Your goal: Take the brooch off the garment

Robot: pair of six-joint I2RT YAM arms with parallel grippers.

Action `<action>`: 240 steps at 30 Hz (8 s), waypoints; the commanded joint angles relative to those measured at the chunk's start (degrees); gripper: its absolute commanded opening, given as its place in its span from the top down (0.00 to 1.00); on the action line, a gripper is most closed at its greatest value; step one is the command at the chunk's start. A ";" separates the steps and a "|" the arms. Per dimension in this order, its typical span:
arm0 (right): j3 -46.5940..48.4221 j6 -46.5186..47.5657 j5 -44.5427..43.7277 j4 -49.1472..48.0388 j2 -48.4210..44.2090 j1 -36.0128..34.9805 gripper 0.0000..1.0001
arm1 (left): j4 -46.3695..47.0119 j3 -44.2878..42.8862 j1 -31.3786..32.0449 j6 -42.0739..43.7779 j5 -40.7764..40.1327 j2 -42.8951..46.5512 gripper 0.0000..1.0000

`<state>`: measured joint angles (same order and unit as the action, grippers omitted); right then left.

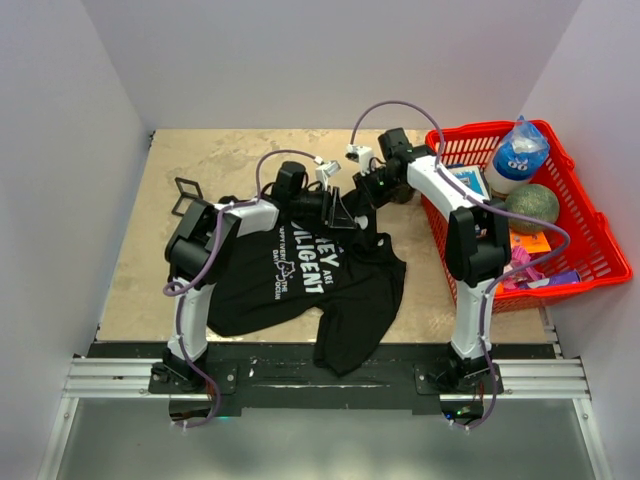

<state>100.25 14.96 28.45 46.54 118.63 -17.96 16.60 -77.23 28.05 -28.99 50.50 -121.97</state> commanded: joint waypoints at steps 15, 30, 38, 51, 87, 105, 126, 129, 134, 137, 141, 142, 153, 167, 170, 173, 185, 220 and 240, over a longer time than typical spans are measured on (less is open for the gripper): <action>-2.87 2.71 18.75 -4.88 -3.93 2.05 1.00 | 16.70 1.03 -5.46 -2.89 16.10 -3.80 0.49; -4.62 0.59 18.84 -5.85 -4.02 1.96 1.00 | 71.11 2.53 -5.11 -46.68 22.01 -17.07 0.51; -4.45 1.12 12.98 -6.20 -4.46 1.96 1.00 | 65.33 1.03 -4.85 -41.96 20.08 -16.55 0.53; 8.02 15.71 -12.00 9.95 -3.76 -5.68 1.00 | 42.29 0.33 -6.52 -23.57 16.21 -11.27 0.54; 18.85 22.30 -16.94 33.52 7.58 -12.02 1.00 | 71.39 9.45 -4.58 -36.84 15.16 -13.03 0.12; 7.42 21.34 -5.43 33.35 13.02 -8.60 1.00 | 6.09 14.56 -9.16 17.90 2.58 15.09 0.14; 4.17 12.11 -10.96 19.12 -8.93 0.98 0.44 | -24.04 -2.20 -1.79 46.97 11.20 9.40 0.07; 2.33 9.83 -9.81 13.68 -15.95 3.10 0.44 | -35.91 -13.71 1.82 53.76 11.38 1.49 0.05; -3.39 6.40 -10.43 5.05 -22.74 4.77 0.43 | -28.92 -19.27 5.16 47.81 4.97 -5.99 0.02; -2.78 4.82 -9.99 6.28 -22.65 5.56 0.43 | -26.71 -19.10 5.69 48.32 3.03 -7.05 0.02; -4.44 3.06 -9.29 5.31 -23.35 6.97 0.43 | -23.12 -17.00 6.84 50.70 -0.75 -6.18 0.03; -4.62 3.06 -9.29 5.49 -23.53 7.14 0.43 | -20.41 -15.33 7.10 50.70 -1.71 -5.91 0.03; -6.38 1.83 -6.30 5.75 -22.83 8.99 0.44 | -13.79 -11.54 8.68 43.42 -0.76 -6.35 0.06; -5.94 1.39 -4.01 6.10 -21.16 9.43 0.44 | -22.49 -14.35 8.77 49.02 3.91 -6.44 0.05; -5.77 1.39 -3.75 6.10 -20.81 9.43 0.44 | -22.75 -14.09 8.77 50.26 2.33 -6.70 0.06; -5.24 1.39 -3.84 6.28 -20.54 9.34 0.44 | -22.32 -13.65 8.77 50.70 -0.13 -6.79 0.08; -4.62 1.47 -3.05 6.72 -19.05 9.34 0.44 | -18.97 -10.40 9.21 50.52 -4.18 -6.61 0.10; -4.45 0.86 -1.90 6.72 -16.85 9.96 0.44 | -15.65 -6.62 10.18 51.84 -8.22 -6.26 0.09; -2.07 0.51 -1.29 7.16 -14.48 10.13 0.44 | -13.88 -8.02 10.01 43.42 -4.37 -6.17 0.08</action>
<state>94.98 16.32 25.30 53.98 104.25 -8.19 5.82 -82.94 38.94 19.59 43.00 -127.66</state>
